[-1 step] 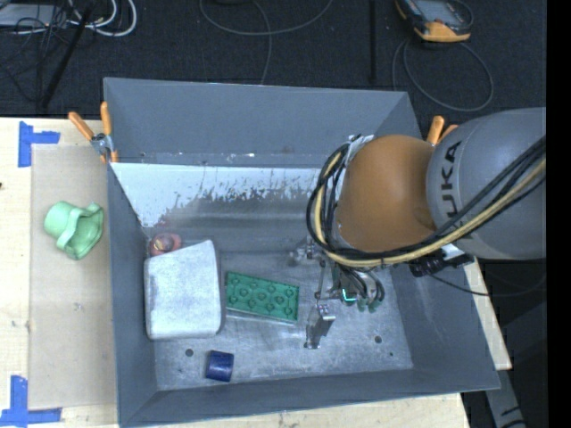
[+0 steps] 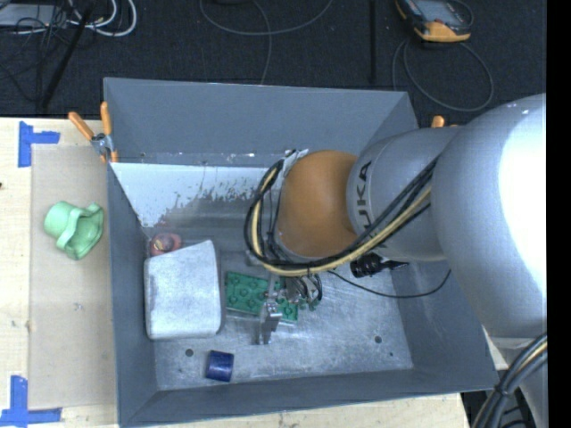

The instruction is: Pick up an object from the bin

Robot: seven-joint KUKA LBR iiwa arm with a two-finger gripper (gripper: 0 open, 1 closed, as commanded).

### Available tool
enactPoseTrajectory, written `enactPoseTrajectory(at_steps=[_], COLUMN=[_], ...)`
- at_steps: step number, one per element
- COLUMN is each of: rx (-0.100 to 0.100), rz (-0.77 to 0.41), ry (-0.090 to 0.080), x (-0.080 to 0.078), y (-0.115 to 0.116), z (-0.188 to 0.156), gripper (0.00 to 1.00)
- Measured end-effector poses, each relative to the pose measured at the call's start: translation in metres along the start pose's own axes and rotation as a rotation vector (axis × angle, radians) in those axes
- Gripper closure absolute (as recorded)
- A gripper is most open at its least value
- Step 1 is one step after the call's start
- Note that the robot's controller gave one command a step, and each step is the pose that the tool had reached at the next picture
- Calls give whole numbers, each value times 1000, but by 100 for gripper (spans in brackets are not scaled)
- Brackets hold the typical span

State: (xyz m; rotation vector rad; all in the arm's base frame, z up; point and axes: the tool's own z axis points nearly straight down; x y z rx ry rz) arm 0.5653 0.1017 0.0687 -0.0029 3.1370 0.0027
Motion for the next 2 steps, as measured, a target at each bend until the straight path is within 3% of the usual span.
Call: enactPoseTrajectory(at_steps=[1,2], rx=[-2,0], rz=[4,40], ry=[-6,-2], x=[-2,11], y=[-1,-6], z=[-7,-133], gripper=[100,100])
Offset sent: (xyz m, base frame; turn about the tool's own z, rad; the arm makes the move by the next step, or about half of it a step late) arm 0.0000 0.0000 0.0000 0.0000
